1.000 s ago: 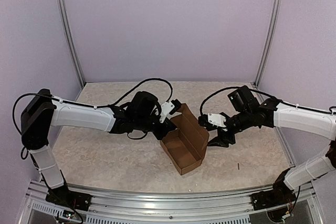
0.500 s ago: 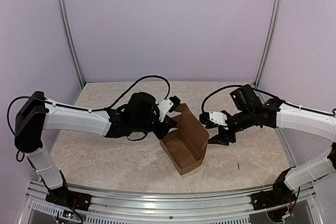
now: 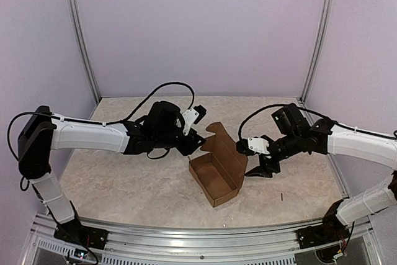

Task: Fold the paper box

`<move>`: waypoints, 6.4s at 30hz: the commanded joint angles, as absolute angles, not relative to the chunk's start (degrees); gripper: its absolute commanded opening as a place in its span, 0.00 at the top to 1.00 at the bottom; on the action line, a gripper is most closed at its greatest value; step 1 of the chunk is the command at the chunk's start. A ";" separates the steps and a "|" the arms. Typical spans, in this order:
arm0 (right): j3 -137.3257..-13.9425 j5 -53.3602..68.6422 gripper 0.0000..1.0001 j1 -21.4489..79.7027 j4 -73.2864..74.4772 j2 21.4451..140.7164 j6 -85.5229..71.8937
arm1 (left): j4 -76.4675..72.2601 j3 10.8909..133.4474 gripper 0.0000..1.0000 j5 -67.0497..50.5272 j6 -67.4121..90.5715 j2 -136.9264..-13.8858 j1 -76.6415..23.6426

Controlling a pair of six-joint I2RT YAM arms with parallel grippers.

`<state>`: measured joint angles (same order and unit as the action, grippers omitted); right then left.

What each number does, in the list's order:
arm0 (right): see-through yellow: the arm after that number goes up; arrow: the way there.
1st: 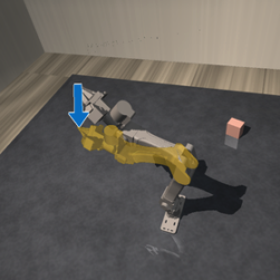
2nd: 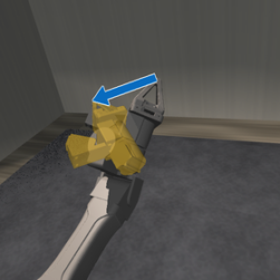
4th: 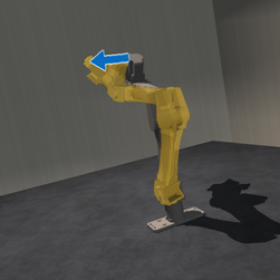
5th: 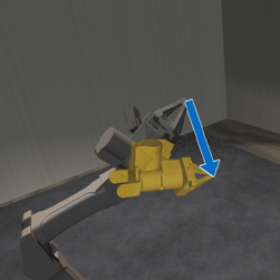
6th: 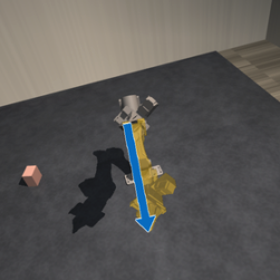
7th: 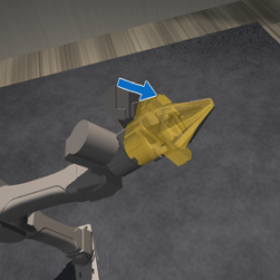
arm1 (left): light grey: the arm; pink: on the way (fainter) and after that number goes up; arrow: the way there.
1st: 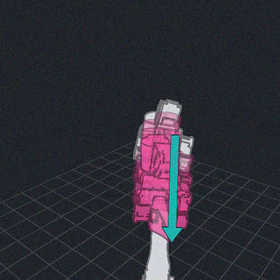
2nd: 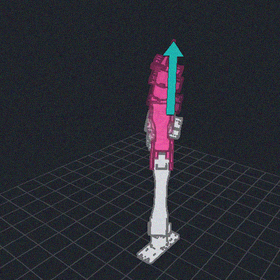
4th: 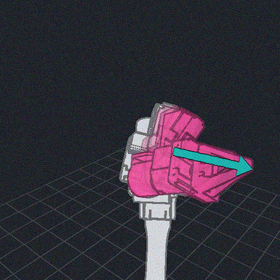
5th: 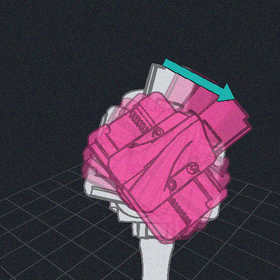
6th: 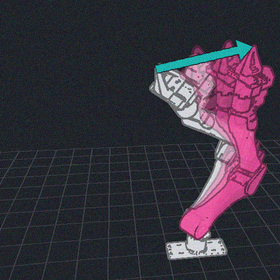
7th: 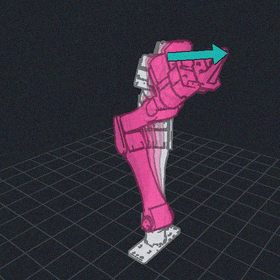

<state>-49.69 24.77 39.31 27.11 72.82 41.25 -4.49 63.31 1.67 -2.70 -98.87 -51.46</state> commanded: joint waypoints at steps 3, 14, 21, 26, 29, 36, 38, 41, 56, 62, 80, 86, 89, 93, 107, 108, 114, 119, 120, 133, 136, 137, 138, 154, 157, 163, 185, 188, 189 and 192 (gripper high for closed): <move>-47.95 27.33 0.27 40.67 29.14 72.16 41.44 | -2.94 69.69 0.56 -5.61 -7.37 -104.01 -48.47; -48.81 29.80 0.24 40.87 24.84 76.27 36.58 | 1.74 74.05 0.83 -13.00 -9.38 -109.04 -48.25; -49.78 28.82 0.26 40.87 23.60 77.35 35.14 | 1.13 72.43 0.83 -14.60 -9.87 -108.55 -48.17; -50.21 27.00 0.27 40.87 23.12 77.27 34.51 | 0.45 72.04 0.96 -15.73 -9.85 -108.39 -48.12; -51.03 25.93 0.27 40.87 22.77 77.38 33.49 | -1.50 71.50 0.99 -15.29 -8.88 -108.15 -48.25; -53.28 29.47 0.14 41.02 26.80 78.81 34.66 | -2.65 69.44 1.00 -11.50 -4.98 -106.23 -48.28; -52.60 28.63 0.11 41.04 26.75 77.96 34.88 | -3.22 68.98 1.00 -9.82 -4.82 -105.87 -47.97; -51.53 26.62 0.08 41.04 25.98 75.93 36.63 | -5.03 68.25 1.00 -7.57 -5.49 -105.94 -46.75; -53.30 21.50 0.19 41.04 14.44 82.23 35.35 | -11.25 66.15 1.00 -9.17 -6.80 -105.48 -43.48; -54.83 25.56 0.14 41.04 20.82 81.66 40.45 | -12.63 63.77 1.00 -8.44 -6.77 -104.82 -43.51; -57.18 24.11 0.19 35.66 27.30 81.72 45.93 | -13.81 62.85 1.00 -9.98 -7.49 -104.09 -43.91; -57.79 25.71 0.21 37.27 22.45 83.74 41.85 | -12.93 62.90 1.00 -9.00 -6.31 -103.85 -44.67; -57.49 25.59 0.21 37.60 20.18 84.02 40.05 | -13.33 62.23 1.00 -8.15 -5.68 -103.64 -45.36; -56.48 25.22 0.23 37.92 19.06 83.21 39.29 | -14.46 60.56 1.00 -7.01 -4.48 -103.50 -46.32; -54.27 25.39 0.13 40.60 27.97 81.39 49.29 | -14.47 57.77 1.00 -4.47 -2.72 -102.40 -47.31; -54.34 25.44 0.12 40.58 29.52 81.28 50.06 | -12.99 58.83 1.00 -4.24 -2.58 -102.46 -47.18; -53.51 27.13 0.12 40.61 26.14 80.55 43.37 | -2.43 67.95 1.00 -4.77 -2.61 -105.32 -46.85; -53.73 25.88 0.16 40.61 21.22 82.20 37.76 | -0.28 70.10 1.00 -5.48 -2.81 -106.50 -46.83; -53.89 25.84 0.16 40.55 20.69 82.51 37.06 | -0.19 70.28 1.00 -5.62 -2.81 -106.52 -46.84; -51.80 24.48 0.21 40.91 20.00 81.66 39.62 | -4.31 64.28 1.00 -5.43 -1.10 -104.87 -47.42; -51.97 24.43 0.20 41.72 21.38 80.42 41.27 | -5.95 62.03 1.00 -4.83 -0.37 -103.96 -47.78; -52.05 23.96 0.20 42.13 21.67 80.22 41.64 | -6.37 61.30 1.00 -4.65 -0.33 -103.69 -47.92; -52.09 23.26 0.20 42.63 21.82 80.12 41.99 | -6.83 60.62 1.00 -4.50 -0.27 -103.49 -47.99; -52.25 18.01 0.21 47.77 20.52 81.80 42.06 | -9.61 53.69 1.00 1.58 3.52 -102.13 -51.24; -52.53 17.63 0.21 48.59 20.86 81.22 42.56 | -11.07 51.49 1.00 2.55 3.93 -101.96 -51.48; -52.83 15.03 0.21 51.57 21.84 81.56 44.72 | -15.95 47.35 1.00 4.99 3.70 -100.66 -53.08; -52.99 4.32 0.21 62.16 22.20 85.60 52.85 | -18.70 36.75 0.92 11.99 3.37 -94.71 -55.77; -52.81 2.32 0.21 63.20 20.87 86.19 52.79 | -18.68 34.96 0.85 13.33 4.13 -92.64 -56.57; -52.87 2.09 0.21 63.25 20.74 86.22 52.66 | -18.40 34.53 0.81 13.88 4.53 -91.76 -56.89; -52.82 0.87 0.22 63.19 20.06 85.90 52.13 | -17.68 32.73 0.75 16.05 5.07 -89.24 -58.50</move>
